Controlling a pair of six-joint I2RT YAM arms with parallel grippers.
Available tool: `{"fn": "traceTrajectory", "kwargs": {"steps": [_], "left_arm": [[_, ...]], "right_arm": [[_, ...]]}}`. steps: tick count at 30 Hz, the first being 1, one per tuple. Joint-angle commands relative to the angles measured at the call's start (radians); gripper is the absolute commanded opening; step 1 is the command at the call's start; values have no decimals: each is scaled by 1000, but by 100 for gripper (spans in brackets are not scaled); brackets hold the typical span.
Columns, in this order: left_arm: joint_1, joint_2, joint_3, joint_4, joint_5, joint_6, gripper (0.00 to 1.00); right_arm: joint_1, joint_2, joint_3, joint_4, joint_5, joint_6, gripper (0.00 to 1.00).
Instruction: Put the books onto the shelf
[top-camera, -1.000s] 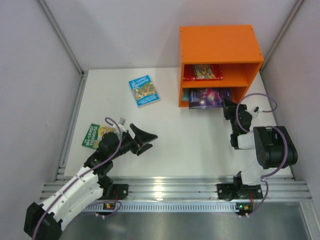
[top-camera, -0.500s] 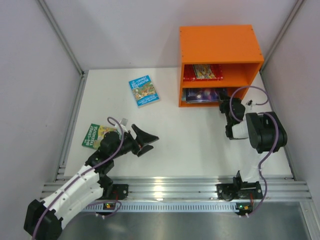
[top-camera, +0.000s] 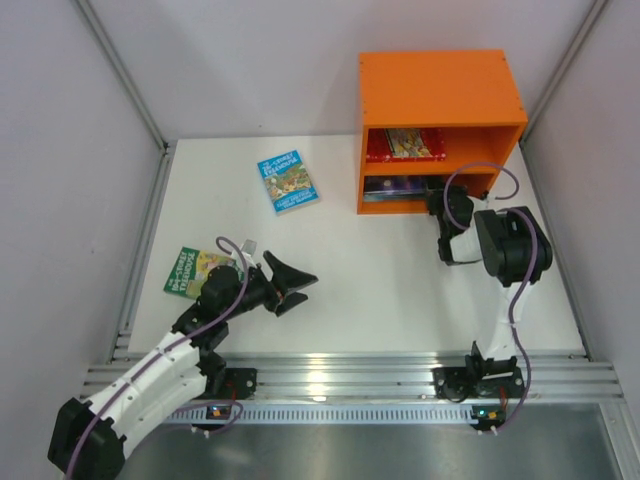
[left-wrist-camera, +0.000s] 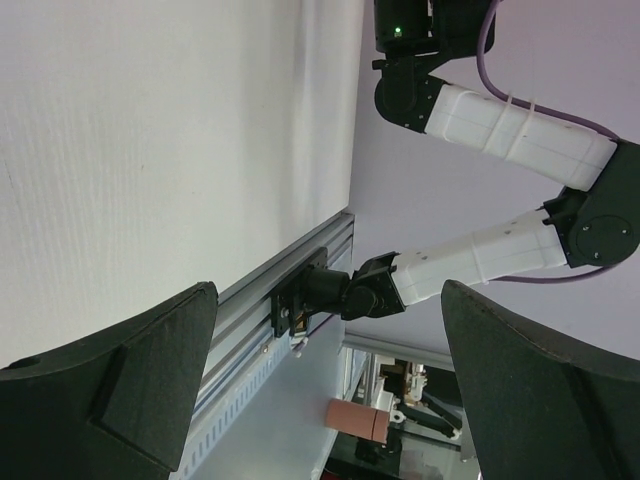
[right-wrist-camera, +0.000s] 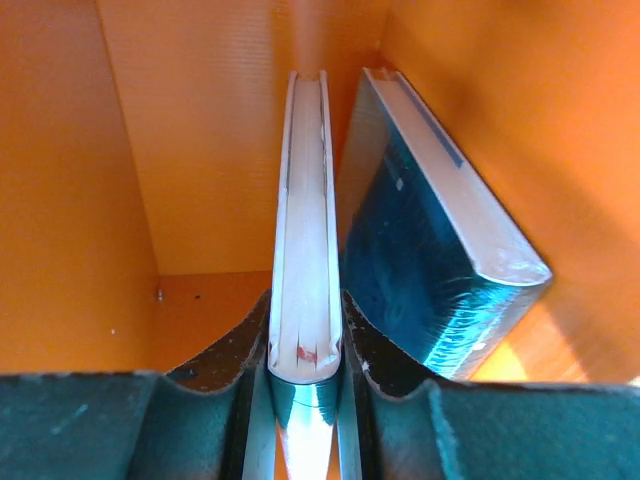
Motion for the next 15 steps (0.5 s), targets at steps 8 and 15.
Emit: {"fn": "traceTrajectory", "kwargs": {"steps": [8, 15], "left_arm": [[6, -34, 2, 49, 16, -11, 98], [6, -83, 0, 12, 4, -21, 98]], "right_arm": [[29, -44, 2, 156, -54, 147, 52], [40, -139, -21, -121, -78, 212, 60]]}}
